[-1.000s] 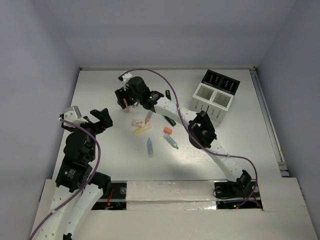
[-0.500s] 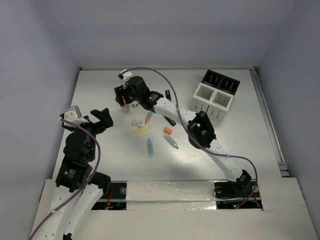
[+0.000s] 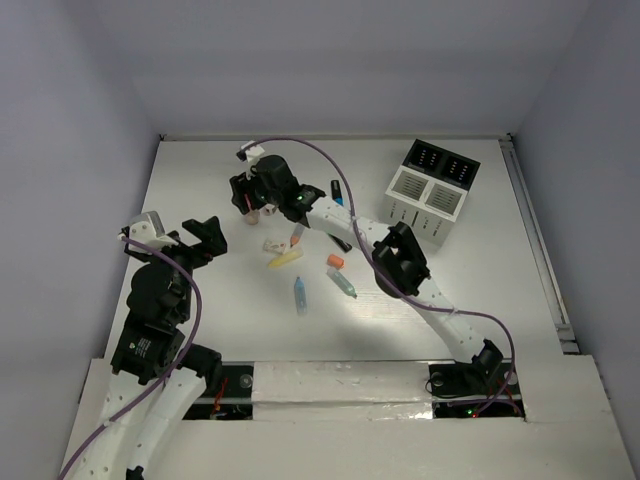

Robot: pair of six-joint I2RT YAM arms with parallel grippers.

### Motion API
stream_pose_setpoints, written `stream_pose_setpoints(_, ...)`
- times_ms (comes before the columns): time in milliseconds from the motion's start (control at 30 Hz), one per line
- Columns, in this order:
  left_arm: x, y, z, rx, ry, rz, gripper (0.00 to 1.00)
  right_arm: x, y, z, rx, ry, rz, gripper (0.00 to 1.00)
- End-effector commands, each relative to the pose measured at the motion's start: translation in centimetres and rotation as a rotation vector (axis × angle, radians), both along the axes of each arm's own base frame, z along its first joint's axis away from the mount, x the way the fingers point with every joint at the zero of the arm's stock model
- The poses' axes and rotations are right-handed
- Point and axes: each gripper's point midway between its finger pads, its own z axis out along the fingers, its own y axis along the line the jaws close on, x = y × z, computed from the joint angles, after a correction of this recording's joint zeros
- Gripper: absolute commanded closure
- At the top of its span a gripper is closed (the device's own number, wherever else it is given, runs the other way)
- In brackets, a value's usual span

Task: Sort the stationery into containers
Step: Pick up the stationery from the center of the board.

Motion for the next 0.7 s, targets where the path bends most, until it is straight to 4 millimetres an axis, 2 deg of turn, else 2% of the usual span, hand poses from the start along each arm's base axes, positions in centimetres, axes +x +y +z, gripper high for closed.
stream_pose_setpoints(0, 0.0, -0.1, 1.9, -0.016, -0.068, -0.008, 0.01, 0.6, 0.8, 0.9, 0.039, -0.042, -0.007, 0.31)
stream_pose_setpoints(100, 0.0, -0.1, 1.9, -0.015, -0.066, -0.004, 0.01, 0.6, 0.8, 0.6, 0.032, -0.042, -0.005, 0.31)
stream_pose_setpoints(167, 0.0, -0.2, 1.9, -0.015, -0.065, -0.010, 0.01, 0.7, 0.7, 0.9, 0.039, -0.050, -0.010, 0.34)
stream_pose_setpoints(200, 0.0, -0.2, 1.9, -0.015, -0.065, -0.010, 0.01, 0.7, 0.7, 0.8, 0.037, -0.050, -0.013, 0.46)
stream_pose_setpoints(233, 0.0, -0.3, 1.9, -0.017, -0.066, -0.013, 0.01, 0.7, 0.7, 1.0, 0.044, -0.053, -0.014, 0.50)
stream_pose_setpoints(267, 0.0, -0.3, 1.9, -0.015, -0.065, -0.011, 0.01, 0.8, 0.8, 2.2, 0.071, -0.074, -0.014, 0.57)
stream_pose_setpoints(333, 0.0, -0.3, 1.9, -0.016, -0.067, -0.013, 0.01, 0.7, 0.8, 3.0, 0.093, -0.080, -0.016, 0.61)
stream_pose_setpoints(467, 0.2, -0.4, 1.8, -0.012, -0.061, -0.016, 0.01, 0.7, 1.0, 7.7, 0.194, -0.127, -0.015, 0.73)
stream_pose_setpoints(500, 0.2, -0.4, 1.8, -0.012, -0.061, -0.018, 0.01, 0.4, 0.8, 9.9, 0.225, -0.142, -0.017, 0.75)
stream_pose_setpoints(533, 0.2, -0.4, 1.7, -0.011, -0.058, -0.018, 0.01, 0.5, 0.4, 11.2, 0.238, -0.156, -0.033, 0.76)
stream_pose_setpoints(567, 0.3, -0.4, 1.7, -0.011, -0.057, -0.018, 0.01, 0.5, 0.0, 12.0, 0.245, -0.171, -0.047, 0.76)
stream_pose_setpoints(600, 0.3, -0.5, 1.6, -0.010, -0.054, -0.018, 0.01, -0.2, -1.1, 15.9, 0.282, -0.220, -0.052, 0.77)
stream_pose_setpoints(633, 0.3, -0.5, 1.7, -0.010, -0.054, -0.021, 0.01, 0.4, -2.5, 17.6, 0.293, -0.252, -0.097, 0.77)
stream_pose_setpoints(667, 0.3, -0.6, 1.7, -0.008, -0.052, -0.024, 0.01, 0.1, -3.3, 17.5, 0.287, -0.261, -0.112, 0.77)
